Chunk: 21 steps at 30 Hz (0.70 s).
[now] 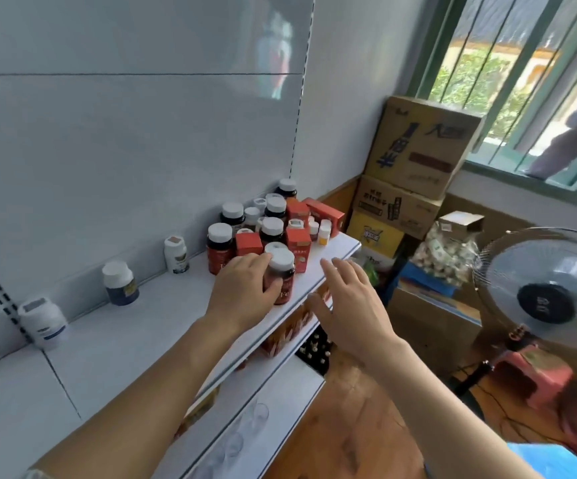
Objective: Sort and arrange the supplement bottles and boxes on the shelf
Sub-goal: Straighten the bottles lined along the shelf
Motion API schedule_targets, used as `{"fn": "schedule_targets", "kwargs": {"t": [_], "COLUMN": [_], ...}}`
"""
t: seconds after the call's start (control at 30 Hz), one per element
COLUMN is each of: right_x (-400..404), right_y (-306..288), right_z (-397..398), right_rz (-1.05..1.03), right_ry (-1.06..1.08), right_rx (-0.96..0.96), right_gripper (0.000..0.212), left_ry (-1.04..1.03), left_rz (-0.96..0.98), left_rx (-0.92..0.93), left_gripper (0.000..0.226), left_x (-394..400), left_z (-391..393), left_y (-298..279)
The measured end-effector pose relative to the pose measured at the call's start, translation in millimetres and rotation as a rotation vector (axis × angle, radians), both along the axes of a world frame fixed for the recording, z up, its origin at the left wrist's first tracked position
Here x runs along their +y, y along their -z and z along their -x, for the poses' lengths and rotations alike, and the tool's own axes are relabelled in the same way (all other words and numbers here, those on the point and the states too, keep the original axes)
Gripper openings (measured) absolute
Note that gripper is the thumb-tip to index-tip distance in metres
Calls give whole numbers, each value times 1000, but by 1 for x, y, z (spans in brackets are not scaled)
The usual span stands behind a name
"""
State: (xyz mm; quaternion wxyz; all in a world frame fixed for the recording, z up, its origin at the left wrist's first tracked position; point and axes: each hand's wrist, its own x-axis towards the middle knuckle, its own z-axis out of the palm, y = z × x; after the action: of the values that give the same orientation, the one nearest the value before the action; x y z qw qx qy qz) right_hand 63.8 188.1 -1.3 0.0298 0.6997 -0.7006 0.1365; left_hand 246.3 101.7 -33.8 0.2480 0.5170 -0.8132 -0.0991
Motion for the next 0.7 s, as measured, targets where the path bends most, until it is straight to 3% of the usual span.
{"fn": "schedule_targets", "kwargs": {"t": [0.4, 0.7], "right_x": [-151, -227], "right_y": [35, 50], "right_z": [76, 99], "right_rz": [-66, -144], "right_ry": [-283, -468], "right_rx": [-63, -68], "right_gripper": [61, 53], "left_ry": [-80, -307], "left_rz": [-51, -145], "left_rx": [-111, -34], "left_gripper": [67, 53], "left_x": [-55, -49], "left_z": [45, 76], "left_y": [15, 15]}}
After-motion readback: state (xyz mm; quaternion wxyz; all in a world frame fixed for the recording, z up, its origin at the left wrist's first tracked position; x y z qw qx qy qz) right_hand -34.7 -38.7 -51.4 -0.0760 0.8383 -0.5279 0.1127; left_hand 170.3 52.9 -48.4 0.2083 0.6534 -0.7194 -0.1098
